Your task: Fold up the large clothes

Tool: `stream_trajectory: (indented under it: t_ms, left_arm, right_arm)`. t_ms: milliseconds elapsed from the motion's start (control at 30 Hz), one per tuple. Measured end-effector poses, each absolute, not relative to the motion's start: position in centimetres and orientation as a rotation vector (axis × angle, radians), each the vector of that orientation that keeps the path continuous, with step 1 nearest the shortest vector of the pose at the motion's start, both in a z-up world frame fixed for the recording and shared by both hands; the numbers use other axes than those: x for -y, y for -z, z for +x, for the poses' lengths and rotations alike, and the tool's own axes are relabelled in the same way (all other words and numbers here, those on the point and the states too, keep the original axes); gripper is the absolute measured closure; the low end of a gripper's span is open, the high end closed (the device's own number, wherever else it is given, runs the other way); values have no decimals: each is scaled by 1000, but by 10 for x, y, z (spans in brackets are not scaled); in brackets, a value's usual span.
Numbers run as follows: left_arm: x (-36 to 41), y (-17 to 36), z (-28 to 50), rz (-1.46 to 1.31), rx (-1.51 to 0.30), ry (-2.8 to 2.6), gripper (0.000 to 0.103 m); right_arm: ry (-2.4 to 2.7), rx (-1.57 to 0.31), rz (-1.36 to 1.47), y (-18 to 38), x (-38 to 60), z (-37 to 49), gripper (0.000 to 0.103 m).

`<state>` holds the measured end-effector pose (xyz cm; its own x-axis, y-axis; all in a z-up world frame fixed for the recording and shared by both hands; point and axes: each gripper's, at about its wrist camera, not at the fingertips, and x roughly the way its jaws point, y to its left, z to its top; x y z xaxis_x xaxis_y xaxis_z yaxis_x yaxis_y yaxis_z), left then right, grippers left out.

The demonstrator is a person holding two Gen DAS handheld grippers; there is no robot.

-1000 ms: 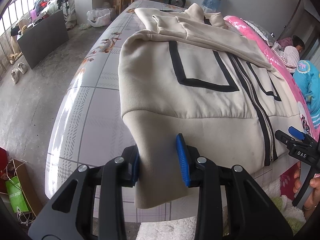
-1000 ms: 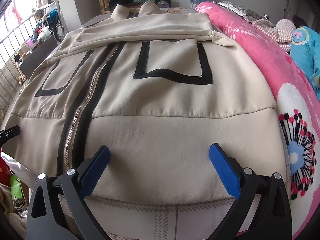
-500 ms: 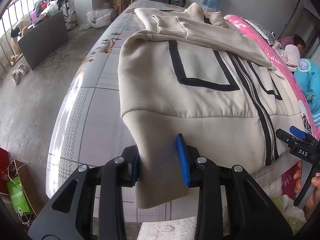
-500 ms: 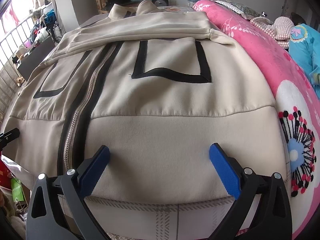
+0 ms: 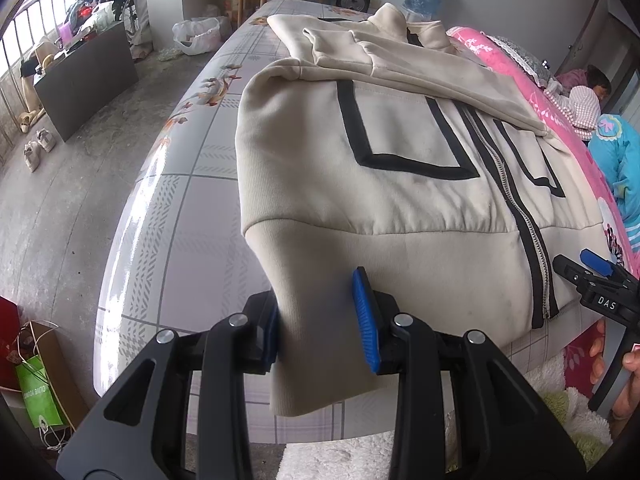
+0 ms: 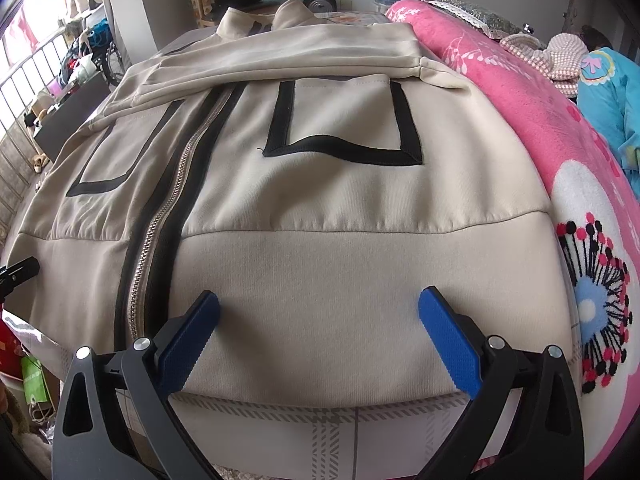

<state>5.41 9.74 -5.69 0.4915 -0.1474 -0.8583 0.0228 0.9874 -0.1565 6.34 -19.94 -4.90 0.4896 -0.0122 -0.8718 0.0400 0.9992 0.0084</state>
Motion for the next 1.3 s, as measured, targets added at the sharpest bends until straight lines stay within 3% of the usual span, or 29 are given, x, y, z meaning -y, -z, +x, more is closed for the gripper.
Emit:
stream_trajectory:
  t_ms: [800, 1300]
  left_arm:
    - [-93, 57, 54, -85, -1040, 94, 72]
    - [-94, 56, 54, -76, -1037, 103, 71]
  right_arm:
    - [1, -1070, 25, 44, 204, 54, 6]
    - [111, -946, 206, 5, 293, 7, 7]
